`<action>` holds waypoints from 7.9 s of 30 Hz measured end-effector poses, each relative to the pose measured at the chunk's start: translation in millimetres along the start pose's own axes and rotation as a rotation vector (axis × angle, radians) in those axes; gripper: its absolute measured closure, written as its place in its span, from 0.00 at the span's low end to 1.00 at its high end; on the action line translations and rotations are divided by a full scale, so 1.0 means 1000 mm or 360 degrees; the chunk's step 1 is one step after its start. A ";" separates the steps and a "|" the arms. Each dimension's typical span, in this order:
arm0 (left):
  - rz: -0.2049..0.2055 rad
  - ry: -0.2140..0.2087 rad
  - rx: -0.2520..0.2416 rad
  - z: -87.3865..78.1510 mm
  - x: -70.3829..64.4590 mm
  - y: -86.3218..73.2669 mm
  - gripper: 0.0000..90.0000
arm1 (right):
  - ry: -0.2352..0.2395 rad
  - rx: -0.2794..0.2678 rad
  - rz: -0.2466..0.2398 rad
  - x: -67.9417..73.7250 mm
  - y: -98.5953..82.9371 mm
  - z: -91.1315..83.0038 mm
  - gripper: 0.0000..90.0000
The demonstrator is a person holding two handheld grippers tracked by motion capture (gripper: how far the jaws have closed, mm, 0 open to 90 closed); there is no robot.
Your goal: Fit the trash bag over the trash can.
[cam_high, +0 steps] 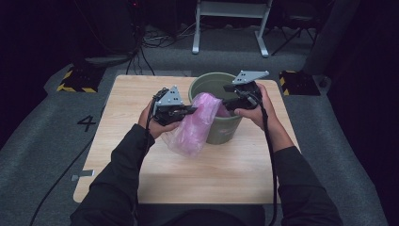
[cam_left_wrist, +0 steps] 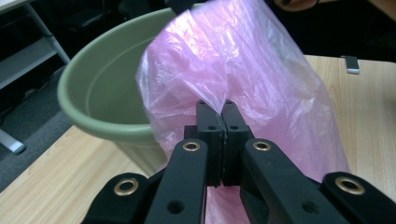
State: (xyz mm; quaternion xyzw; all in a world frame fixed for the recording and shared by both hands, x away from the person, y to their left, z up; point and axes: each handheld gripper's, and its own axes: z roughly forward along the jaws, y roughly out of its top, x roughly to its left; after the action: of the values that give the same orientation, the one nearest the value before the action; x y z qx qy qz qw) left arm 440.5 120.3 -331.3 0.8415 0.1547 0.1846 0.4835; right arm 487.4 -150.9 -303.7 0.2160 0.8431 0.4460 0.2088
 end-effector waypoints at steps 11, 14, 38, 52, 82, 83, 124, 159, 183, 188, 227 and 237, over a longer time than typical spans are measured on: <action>-0.0041 0.0036 0.0000 -0.007 0.006 -0.007 0.99 | 0.0045 -0.0062 -0.0079 0.005 -0.006 -0.027 0.41; -0.0039 0.0042 0.0013 -0.009 0.005 -0.008 0.99 | 0.0035 -0.0125 -0.0053 0.004 -0.005 -0.031 0.44; -0.0078 0.0056 -0.0013 0.004 0.005 0.002 0.65 | 0.0144 0.0085 0.0000 0.010 -0.001 0.010 0.96; -0.0138 0.0029 -0.0139 -0.022 -0.003 -0.008 0.33 | -0.0009 0.0102 0.0182 -0.020 -0.014 0.006 0.96; 0.0084 0.0211 -0.0281 -0.021 -0.042 0.006 0.29 | -0.0119 0.0194 0.0225 -0.035 -0.020 0.007 0.92; 0.0078 0.0231 -0.0285 -0.021 -0.040 0.007 0.29 | -0.0123 0.0194 0.0211 -0.034 -0.019 0.005 0.91; -0.0029 0.0445 -0.0176 -0.002 -0.013 0.008 1.00 | 0.0198 -0.0215 -0.0054 0.046 0.003 -0.055 0.28; 0.0104 0.0502 -0.0032 0.004 -0.029 0.009 1.00 | 0.0170 -0.0198 -0.0195 0.101 0.000 -0.047 0.17; 0.0091 0.0188 -0.0192 -0.002 -0.063 0.010 0.46 | -0.0125 -0.0286 0.0165 0.050 -0.030 -0.060 0.96; 0.0119 0.0003 -0.0213 0.015 -0.076 0.020 0.45 | -0.0078 -0.0326 0.0198 0.050 -0.032 -0.068 0.89; 0.0229 0.0206 -0.0287 0.006 -0.099 0.009 0.47 | -0.0334 -0.0457 0.0518 0.007 -0.082 -0.100 0.98; 0.0013 0.0223 -0.0251 0.023 -0.059 0.030 0.30 | -0.0303 -0.0440 0.0441 0.009 -0.075 -0.099 0.95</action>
State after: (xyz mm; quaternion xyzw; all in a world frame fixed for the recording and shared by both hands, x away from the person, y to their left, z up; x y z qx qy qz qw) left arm 401.0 62.5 -325.7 0.7864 0.1697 0.2567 0.5356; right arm 412.7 -249.7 -317.4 0.3403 0.7126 0.5594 0.2517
